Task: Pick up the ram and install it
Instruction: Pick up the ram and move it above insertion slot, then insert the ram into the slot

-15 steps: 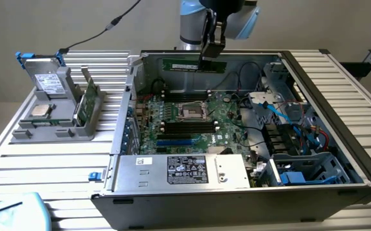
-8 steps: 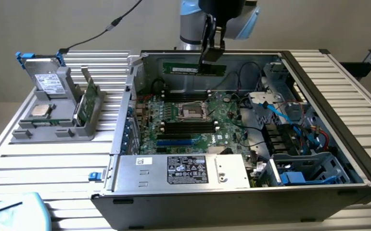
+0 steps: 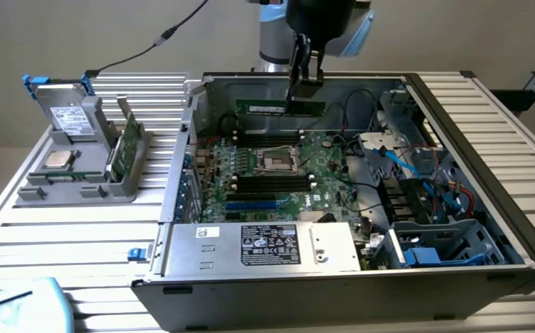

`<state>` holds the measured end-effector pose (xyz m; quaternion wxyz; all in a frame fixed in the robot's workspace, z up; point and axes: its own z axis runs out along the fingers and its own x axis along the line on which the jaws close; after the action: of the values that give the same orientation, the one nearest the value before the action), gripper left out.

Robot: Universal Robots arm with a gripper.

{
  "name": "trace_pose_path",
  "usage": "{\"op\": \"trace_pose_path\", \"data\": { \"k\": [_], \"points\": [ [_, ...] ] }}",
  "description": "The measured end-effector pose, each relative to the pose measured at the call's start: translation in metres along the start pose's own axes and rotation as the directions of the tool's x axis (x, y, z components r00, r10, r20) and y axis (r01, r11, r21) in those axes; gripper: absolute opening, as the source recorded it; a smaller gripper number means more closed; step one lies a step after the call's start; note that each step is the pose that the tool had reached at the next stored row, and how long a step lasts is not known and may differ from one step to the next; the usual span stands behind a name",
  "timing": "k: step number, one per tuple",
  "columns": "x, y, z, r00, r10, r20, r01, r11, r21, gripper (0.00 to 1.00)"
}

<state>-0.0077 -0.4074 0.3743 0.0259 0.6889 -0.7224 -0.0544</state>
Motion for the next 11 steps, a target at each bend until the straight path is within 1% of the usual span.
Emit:
{"op": "trace_pose_path", "data": {
  "k": [11],
  "points": [
    [0.0, 0.0, 0.0002, 1.0, -0.001, -0.0001, 0.001, 1.0, 0.0003, 0.14]
  ]
}}
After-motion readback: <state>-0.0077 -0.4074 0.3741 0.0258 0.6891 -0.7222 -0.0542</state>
